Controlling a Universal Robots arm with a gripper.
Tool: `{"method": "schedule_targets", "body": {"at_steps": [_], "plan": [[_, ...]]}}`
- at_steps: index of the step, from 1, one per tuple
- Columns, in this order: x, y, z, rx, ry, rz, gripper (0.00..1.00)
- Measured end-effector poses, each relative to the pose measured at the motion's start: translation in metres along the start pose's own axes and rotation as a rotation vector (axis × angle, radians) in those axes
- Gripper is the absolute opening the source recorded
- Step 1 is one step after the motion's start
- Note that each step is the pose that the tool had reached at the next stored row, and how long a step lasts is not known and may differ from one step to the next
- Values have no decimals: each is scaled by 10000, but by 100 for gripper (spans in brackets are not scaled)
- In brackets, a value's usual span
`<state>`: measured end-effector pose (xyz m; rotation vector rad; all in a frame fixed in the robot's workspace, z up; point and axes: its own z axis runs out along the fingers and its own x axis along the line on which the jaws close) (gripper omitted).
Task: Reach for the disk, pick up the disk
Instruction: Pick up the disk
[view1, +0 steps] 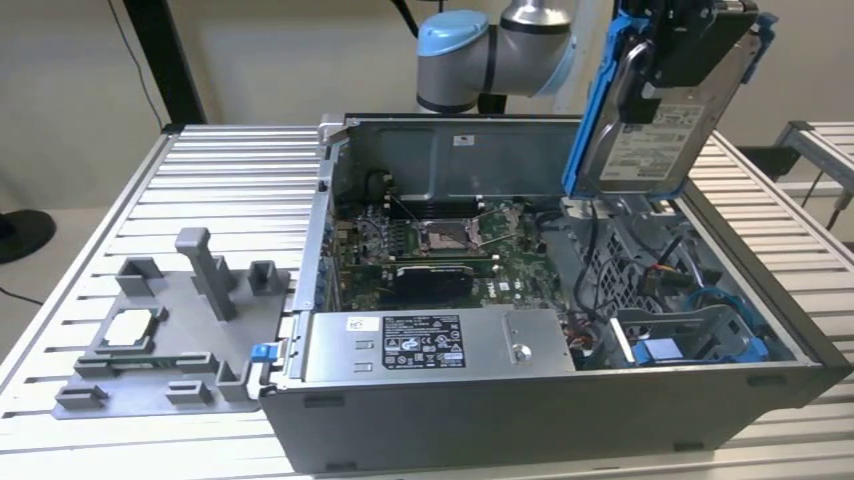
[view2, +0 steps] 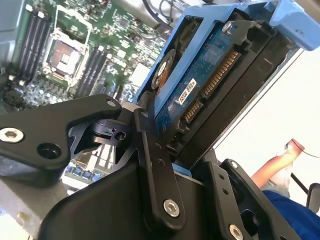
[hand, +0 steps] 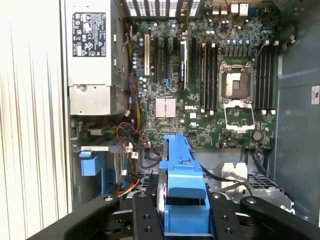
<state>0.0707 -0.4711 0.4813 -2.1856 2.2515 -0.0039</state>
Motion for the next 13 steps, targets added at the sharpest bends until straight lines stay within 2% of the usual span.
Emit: {"method": "schedule_targets", "body": {"at_steps": [5, 13], "plan": [[156, -14, 0, -8, 0, 6, 0], [384, -91, 0, -35, 1, 6, 0]]}}
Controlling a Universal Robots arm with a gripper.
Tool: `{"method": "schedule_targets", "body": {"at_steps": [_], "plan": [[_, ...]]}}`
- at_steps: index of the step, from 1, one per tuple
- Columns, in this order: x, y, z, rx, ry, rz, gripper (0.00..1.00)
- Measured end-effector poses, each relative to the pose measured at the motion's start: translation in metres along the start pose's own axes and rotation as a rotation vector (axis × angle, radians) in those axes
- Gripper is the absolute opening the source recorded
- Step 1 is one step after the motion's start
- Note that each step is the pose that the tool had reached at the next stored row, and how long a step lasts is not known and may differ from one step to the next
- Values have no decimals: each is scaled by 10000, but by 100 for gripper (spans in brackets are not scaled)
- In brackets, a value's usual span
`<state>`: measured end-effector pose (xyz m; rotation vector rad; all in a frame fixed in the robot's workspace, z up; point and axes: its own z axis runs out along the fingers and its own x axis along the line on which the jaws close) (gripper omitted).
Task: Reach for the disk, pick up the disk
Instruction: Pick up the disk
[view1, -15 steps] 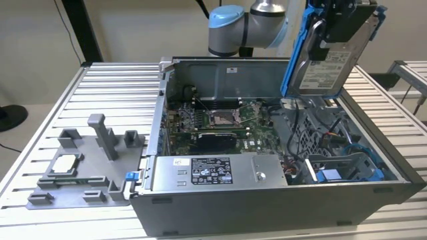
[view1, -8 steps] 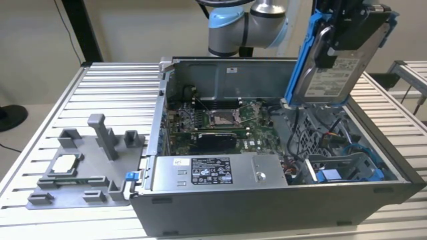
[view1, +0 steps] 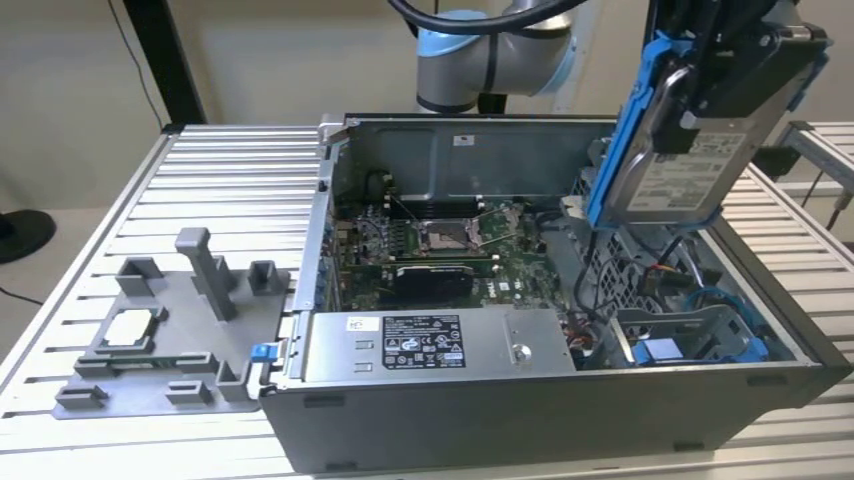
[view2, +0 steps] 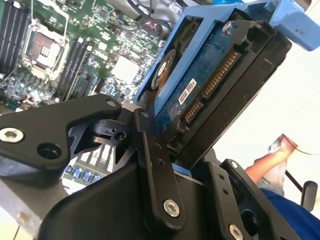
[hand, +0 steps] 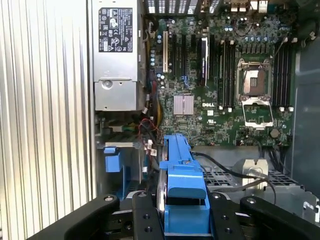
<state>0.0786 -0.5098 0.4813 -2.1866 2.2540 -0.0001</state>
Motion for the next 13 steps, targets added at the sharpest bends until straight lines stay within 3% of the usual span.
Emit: {"method": "schedule_targets", "body": {"at_steps": [13], "plan": [[358, -130, 0, -56, 2, -1, 0]]}}
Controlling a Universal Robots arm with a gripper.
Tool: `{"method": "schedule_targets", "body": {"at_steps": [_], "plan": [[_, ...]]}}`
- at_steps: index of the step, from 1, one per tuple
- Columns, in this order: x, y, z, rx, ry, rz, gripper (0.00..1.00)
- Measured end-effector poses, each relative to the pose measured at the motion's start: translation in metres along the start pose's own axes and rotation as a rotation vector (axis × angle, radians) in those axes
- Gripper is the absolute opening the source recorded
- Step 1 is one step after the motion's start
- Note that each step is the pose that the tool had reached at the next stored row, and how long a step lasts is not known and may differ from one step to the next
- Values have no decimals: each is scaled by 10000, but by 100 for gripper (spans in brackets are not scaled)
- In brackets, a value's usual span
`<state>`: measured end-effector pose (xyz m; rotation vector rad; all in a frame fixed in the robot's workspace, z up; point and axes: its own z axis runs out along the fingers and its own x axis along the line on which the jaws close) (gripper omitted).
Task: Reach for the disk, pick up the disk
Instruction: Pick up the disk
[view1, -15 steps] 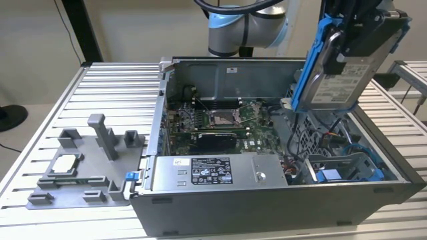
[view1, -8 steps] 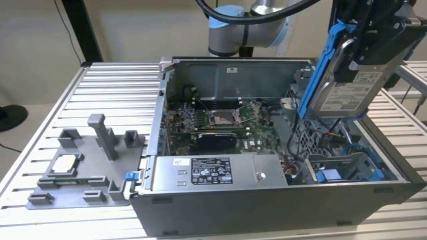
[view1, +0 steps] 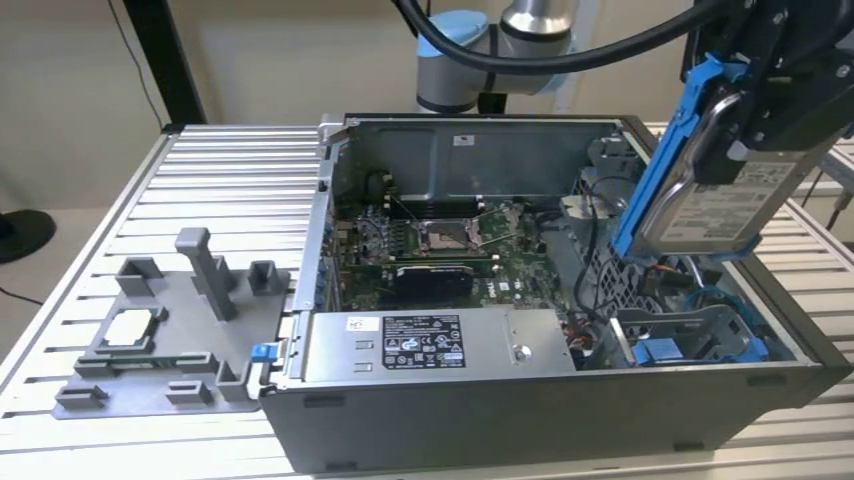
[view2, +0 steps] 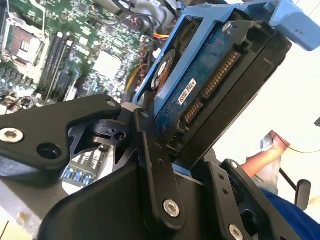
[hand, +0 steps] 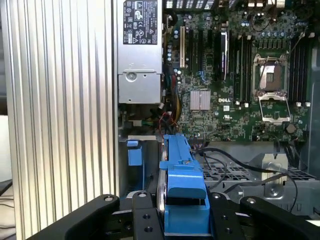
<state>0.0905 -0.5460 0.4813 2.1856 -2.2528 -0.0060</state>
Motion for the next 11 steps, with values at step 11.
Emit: {"method": "schedule_targets", "body": {"at_steps": [11], "plan": [[226, -80, 0, -30, 1, 0, 0]]}}
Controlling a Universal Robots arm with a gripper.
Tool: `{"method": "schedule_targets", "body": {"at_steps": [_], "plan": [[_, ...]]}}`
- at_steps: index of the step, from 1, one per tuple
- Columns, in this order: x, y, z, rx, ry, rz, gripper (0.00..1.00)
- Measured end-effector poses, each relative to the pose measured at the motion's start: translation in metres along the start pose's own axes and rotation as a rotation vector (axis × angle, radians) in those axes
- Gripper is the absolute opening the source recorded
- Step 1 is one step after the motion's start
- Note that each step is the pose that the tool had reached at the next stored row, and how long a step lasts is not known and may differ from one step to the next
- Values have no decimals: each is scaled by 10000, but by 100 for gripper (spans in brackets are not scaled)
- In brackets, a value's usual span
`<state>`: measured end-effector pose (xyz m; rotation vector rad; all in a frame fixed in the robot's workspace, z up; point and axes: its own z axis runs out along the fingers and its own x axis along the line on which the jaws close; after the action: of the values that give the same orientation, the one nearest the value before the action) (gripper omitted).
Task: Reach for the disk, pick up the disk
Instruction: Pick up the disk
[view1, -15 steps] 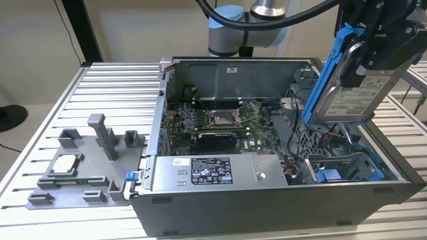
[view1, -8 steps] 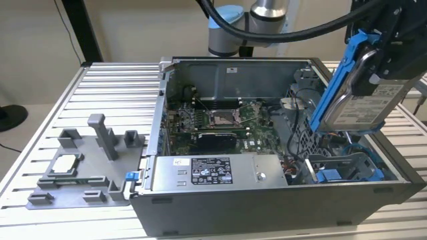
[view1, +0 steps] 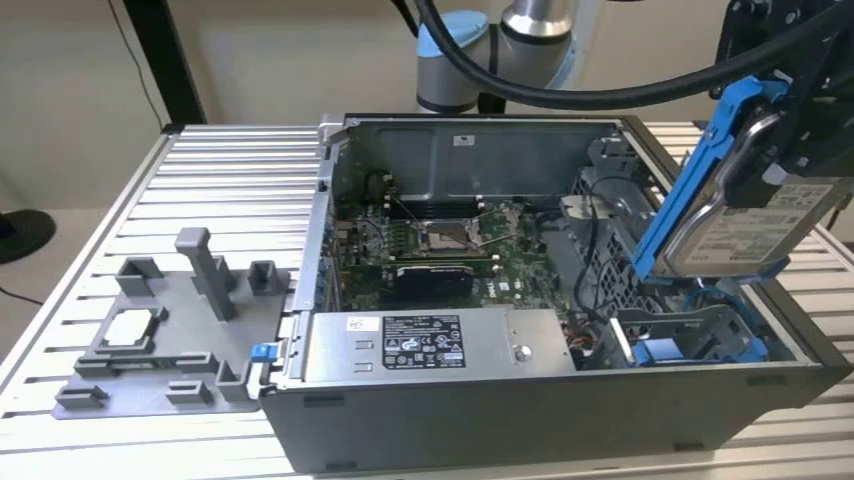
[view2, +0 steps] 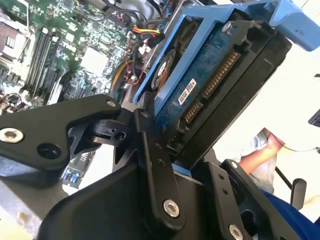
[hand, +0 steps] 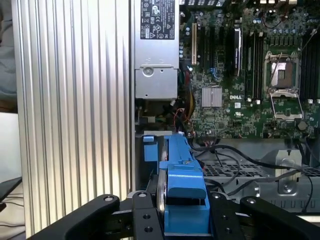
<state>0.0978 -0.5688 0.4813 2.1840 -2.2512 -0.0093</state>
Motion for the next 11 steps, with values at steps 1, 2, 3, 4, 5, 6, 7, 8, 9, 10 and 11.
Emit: {"method": "schedule_targets", "body": {"at_steps": [1, 2, 3, 4, 5, 6, 7, 8, 9, 10, 11], "plan": [[4, -2, 0, 0, 1, 0, 0], [6, -3, 0, 0, 0, 1, 0], [6, -3, 0, 0, 0, 1, 0], [6, -4, 0, 0, 0, 0, 0], [7, -4, 0, 0, -1, 0, 0], [8, -4, 0, 0, 0, 0, 0], [13, -6, 0, 0, 0, 0, 0], [21, -9, 0, 0, -1, -1, 0], [29, -11, 0, 0, -1, -1, 0], [36, -12, 0, 0, 0, 1, 0], [38, -14, 1, 0, -1, 1, 0]]}}
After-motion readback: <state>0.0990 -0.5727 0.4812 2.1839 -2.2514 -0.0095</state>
